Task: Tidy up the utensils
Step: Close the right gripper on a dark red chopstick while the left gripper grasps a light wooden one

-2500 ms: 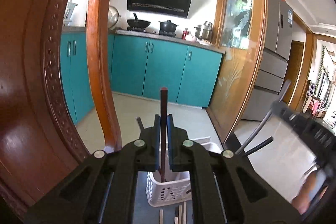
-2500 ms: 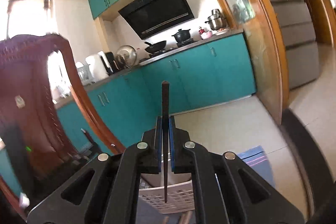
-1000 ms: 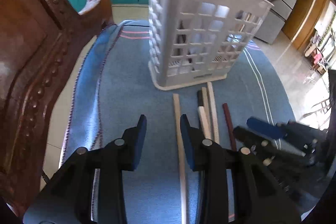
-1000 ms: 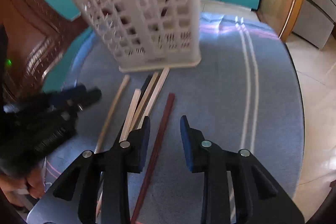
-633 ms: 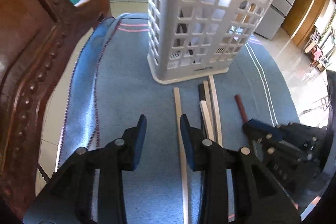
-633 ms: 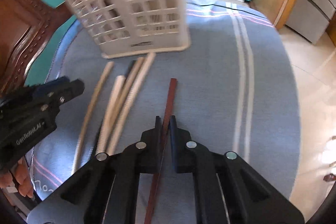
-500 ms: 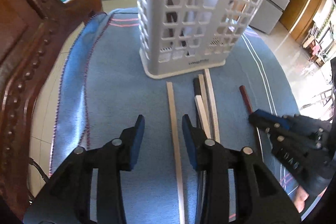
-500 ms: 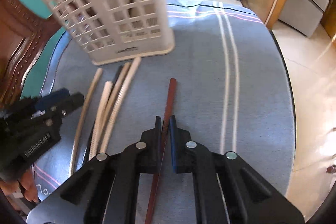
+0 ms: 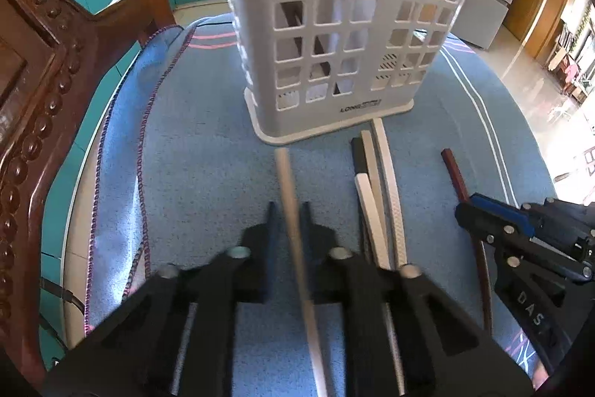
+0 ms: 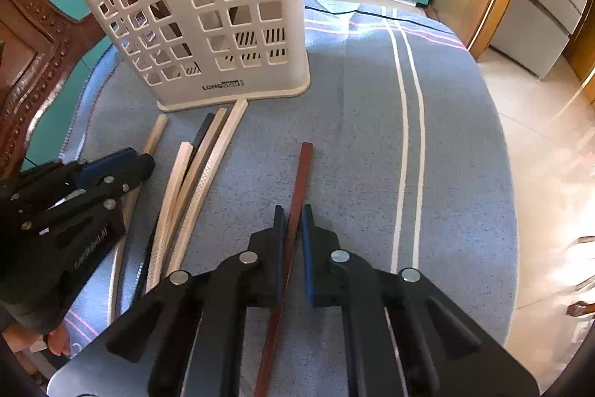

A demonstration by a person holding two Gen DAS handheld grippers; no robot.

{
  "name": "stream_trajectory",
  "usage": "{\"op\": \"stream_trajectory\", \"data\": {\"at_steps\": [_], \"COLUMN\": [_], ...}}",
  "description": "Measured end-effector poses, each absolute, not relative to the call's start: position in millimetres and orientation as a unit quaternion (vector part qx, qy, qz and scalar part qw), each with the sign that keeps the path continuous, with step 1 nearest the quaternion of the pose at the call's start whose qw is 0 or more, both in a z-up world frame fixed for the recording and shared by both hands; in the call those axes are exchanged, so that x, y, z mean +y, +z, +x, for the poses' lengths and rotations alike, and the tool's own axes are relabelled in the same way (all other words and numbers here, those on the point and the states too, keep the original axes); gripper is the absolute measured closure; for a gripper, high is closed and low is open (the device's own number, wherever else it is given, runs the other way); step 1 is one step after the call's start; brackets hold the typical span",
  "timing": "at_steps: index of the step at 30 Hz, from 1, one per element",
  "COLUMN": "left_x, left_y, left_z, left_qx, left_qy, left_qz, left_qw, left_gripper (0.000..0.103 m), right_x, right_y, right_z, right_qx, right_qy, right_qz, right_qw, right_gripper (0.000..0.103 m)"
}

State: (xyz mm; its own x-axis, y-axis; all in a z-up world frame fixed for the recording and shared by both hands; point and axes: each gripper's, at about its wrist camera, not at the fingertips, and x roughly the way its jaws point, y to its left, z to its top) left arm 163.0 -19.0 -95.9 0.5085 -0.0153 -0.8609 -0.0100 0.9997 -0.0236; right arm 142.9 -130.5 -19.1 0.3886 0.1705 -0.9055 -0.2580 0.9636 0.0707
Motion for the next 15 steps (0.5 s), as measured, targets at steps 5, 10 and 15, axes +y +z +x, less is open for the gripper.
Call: {"op": "stream_trajectory", "data": {"at_steps": [5,10,15], "left_x": [-12.5,-6.8,5.9], "left_y": [-83.1,-35.1,34.4], "left_z": [157.6,135.9,98.1], "left_qx": [0.481,0.429,0.350], "left_qy": [-0.003,-0.016,-0.034], "left_qz": [-0.024,-0.029,-0.055], "left_qw": [0.876,0.903,0.935], "left_gripper": [0.096,0.096,0.096], "right_x": [-135.2,-145.5,-164.2], "right_y": [-4.1,34.3,84.1], "right_z": [139.0,122.2,99.3], "right_qx": [0.521,0.481,0.416], "right_qy": [0.145,0.177,0.212], "right_qz": [-0.020,0.013,0.041], "right_qw": [0.841,0.859,0.884], "right_gripper": [0.097,0.096,0.096]}}
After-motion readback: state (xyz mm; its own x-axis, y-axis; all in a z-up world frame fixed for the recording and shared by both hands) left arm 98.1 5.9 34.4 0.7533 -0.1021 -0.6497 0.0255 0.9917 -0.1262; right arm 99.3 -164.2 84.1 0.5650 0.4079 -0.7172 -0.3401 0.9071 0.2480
